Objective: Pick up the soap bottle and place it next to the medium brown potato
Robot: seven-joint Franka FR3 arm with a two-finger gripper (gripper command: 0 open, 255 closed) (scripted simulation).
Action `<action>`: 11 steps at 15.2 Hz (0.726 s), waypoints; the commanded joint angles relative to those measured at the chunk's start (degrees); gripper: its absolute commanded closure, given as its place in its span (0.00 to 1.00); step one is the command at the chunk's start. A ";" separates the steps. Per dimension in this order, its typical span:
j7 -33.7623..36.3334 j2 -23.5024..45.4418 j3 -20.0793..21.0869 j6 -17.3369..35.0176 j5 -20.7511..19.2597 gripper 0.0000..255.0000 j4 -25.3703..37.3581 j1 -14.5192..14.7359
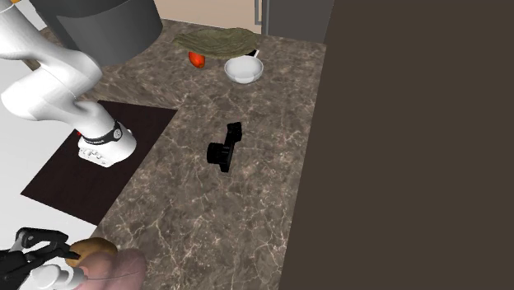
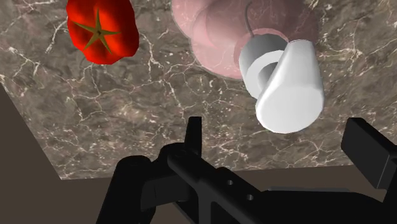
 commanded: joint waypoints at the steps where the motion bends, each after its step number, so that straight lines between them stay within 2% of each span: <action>1: 0.52 -0.90 0.10 -1.81 -0.76 0.00 1.13 -0.17; 4: 1.67 -2.92 0.35 -6.91 -2.38 0.00 4.69 -0.56; 11: 1.66 -2.92 0.36 -6.91 -2.38 0.00 4.69 -0.57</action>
